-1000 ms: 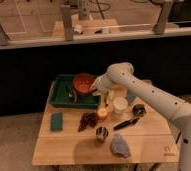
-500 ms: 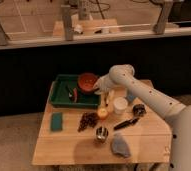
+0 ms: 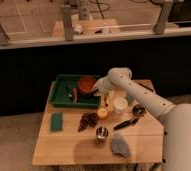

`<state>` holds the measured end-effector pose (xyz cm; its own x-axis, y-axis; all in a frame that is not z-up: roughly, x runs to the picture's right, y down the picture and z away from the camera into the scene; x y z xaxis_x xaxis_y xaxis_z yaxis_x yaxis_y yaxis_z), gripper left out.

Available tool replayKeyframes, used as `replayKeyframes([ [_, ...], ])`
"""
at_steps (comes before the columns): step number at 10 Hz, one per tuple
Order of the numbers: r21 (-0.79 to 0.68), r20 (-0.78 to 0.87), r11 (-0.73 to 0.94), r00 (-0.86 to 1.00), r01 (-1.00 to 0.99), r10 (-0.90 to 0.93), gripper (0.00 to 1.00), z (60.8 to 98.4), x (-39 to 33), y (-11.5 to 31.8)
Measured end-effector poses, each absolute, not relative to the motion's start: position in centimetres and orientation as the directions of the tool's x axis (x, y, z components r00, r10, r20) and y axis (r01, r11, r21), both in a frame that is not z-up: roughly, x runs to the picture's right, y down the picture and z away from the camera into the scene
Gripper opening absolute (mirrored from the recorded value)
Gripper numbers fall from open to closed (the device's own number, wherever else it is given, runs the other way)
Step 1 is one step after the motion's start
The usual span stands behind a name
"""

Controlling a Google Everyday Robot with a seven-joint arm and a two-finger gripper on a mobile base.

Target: Stack bowls into tray

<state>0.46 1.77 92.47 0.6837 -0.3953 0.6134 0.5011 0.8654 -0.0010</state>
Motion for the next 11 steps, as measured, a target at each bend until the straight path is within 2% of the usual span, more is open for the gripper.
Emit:
replayKeyframes([
  [6,0.039,0.637,0.89,0.675,0.455,-0.373,0.8,90.7,-0.9,0.6],
  [11,0.011,0.597,0.919,0.735,0.394,-0.322,0.8,84.9,1.7,-2.9],
])
